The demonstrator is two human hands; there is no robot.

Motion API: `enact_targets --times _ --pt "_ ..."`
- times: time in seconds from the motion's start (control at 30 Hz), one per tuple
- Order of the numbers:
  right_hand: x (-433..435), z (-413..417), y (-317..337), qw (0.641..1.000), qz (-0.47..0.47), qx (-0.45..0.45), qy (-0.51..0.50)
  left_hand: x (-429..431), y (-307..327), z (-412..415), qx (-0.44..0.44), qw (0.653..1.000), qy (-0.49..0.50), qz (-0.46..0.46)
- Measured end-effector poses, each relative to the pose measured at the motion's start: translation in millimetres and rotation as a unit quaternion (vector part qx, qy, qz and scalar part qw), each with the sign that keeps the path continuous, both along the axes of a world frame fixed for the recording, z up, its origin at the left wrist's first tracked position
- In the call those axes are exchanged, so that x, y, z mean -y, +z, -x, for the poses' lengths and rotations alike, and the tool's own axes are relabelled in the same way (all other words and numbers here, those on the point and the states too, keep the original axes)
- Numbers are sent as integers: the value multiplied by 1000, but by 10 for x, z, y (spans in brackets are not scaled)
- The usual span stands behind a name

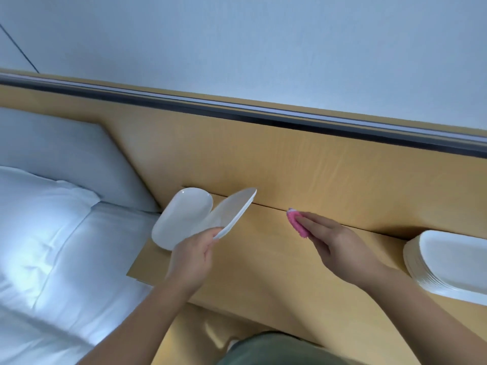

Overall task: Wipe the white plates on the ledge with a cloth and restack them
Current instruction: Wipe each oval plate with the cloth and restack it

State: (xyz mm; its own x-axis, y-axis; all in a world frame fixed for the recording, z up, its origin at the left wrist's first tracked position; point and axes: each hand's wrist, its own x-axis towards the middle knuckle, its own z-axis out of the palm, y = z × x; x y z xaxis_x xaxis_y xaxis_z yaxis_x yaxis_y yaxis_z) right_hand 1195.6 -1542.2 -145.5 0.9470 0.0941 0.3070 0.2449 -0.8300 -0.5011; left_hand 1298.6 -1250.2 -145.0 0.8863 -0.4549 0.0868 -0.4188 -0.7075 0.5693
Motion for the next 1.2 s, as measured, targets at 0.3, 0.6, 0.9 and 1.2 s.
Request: enact_targets --times 0.3,0.6,0.9,1.2 --pt "-461 -442 -25 999 20 -27 22 -704 -457 -603 59 992 15 -107" --pt "-675 -572 -56 997 57 -55 6 -939 -871 -853 58 987 -47 -144" --pt "-753 -576 -61 994 74 -78 -7 -941 -1118 -945 -73 978 -80 -179" --pt "-684 -512 -77 993 72 -88 -18 -900 -1141 -1050 -116 970 -90 -194"
